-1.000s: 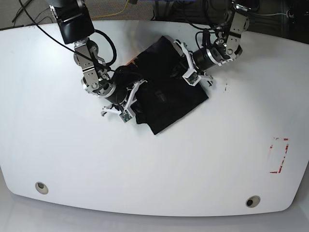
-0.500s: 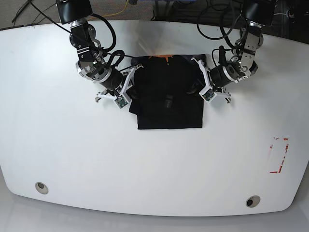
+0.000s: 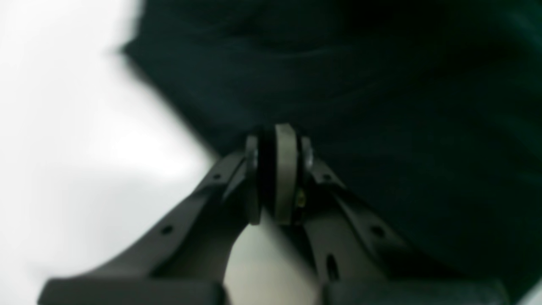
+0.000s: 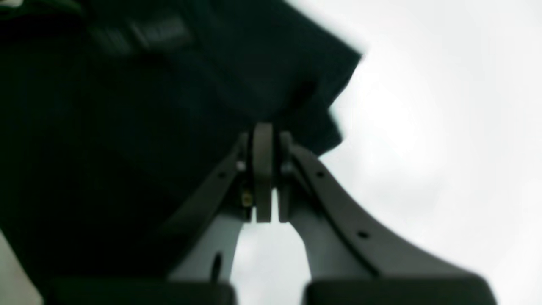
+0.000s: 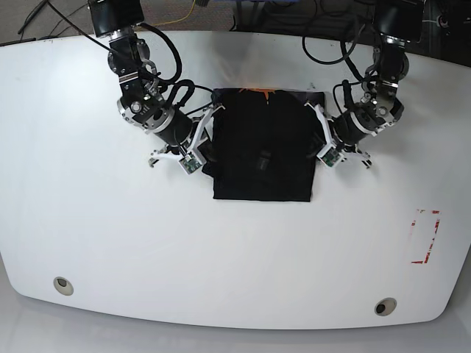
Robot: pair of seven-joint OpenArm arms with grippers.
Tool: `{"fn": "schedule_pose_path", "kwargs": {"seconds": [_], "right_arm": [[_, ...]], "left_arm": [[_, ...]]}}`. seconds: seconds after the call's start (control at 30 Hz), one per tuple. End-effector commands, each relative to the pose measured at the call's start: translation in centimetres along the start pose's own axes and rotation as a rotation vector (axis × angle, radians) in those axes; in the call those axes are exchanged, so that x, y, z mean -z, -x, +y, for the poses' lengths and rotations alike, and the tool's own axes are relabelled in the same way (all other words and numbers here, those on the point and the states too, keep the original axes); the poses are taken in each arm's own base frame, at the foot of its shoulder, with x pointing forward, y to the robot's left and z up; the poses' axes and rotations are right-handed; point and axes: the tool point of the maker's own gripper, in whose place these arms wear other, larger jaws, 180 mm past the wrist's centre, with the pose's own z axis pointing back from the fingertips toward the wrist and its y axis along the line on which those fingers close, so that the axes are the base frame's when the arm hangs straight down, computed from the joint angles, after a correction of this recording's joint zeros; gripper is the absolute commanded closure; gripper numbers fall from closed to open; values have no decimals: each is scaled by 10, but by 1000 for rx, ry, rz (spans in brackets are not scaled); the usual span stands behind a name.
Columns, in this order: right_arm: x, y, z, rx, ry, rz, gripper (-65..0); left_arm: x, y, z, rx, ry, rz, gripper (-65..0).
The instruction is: Layout the t-shirt on the table in an organized manner, then fold the t-shirt properly
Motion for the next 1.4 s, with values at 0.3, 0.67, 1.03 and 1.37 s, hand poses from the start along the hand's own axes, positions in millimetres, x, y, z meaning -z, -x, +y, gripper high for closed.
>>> {"fn": "schedule_pose_path", "kwargs": {"seconds": [0.3,0.67,1.03,1.37], "right_arm": [[-19,-41,-28,-30,81,-94,-19],[-36,-44,-63,-2,181,-119,-19],[-58,-40,-100,-56,333,-148,-19],[-65,-31,-107,-40,356,-136,-19]], "left_arm": [[-18,-93,23,-29,-124,-284,-32],[-24,-119,27,-251,-297,-542,-34],[1,-93,-22,-317,-326,-586,-34],[5,-84,-45,-372,-312,-612,-35]]}}
